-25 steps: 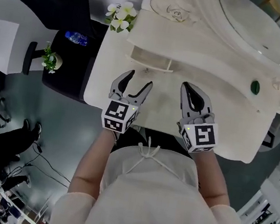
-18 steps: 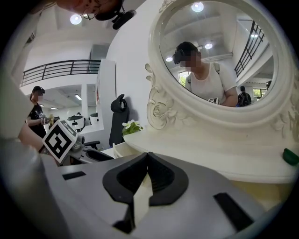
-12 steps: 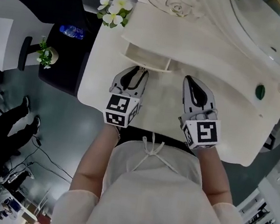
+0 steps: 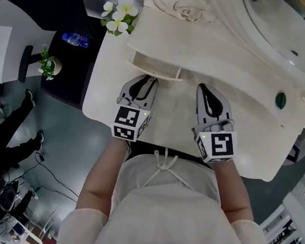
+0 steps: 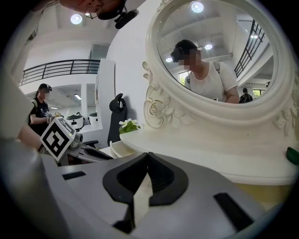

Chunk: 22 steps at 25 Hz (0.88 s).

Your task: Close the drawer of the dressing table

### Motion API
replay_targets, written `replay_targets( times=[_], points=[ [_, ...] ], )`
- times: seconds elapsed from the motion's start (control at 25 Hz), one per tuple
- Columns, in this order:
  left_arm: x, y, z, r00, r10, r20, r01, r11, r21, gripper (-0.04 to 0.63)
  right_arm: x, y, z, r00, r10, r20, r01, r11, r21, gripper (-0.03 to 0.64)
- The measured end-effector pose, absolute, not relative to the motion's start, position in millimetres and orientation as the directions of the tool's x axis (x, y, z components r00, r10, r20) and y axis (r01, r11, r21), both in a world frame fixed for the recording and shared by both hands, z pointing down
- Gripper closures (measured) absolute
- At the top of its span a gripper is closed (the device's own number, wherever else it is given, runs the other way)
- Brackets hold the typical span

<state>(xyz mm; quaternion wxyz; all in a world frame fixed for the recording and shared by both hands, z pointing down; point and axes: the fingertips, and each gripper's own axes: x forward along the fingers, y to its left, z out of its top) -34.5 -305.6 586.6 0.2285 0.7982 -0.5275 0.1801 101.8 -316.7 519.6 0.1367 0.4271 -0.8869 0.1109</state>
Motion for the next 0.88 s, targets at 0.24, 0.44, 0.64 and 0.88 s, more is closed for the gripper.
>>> replay_targets(
  times=[0.24, 0.44, 0.64, 0.88],
  points=[
    [-32, -320, 584, 0.381, -0.763, 0.521, -0.924, -0.338, 0.181, 0.491, 98, -324, 515, -0.610, -0.724, 0.323, -0.772, 0.634, -0.037, 0.611],
    [-32, -335, 585, 0.387, -0.752, 0.534, -0.920, -0.358, 0.161, 0.492, 96, -329, 514, -0.620, -0.721, 0.308, -0.765, 0.644, -0.033, 0.611],
    [-30, -345, 585, 0.393, -0.751, 0.531, -0.918, -0.357, 0.175, 0.492, 96, -330, 512, -0.620, -0.722, 0.305, -0.762, 0.648, -0.016, 0.611],
    [-30, -351, 585, 0.394, -0.752, 0.528, -0.917, -0.358, 0.175, 0.492, 98, -332, 512, -0.608, -0.729, 0.315, -0.770, 0.638, -0.010, 0.611]
  ],
)
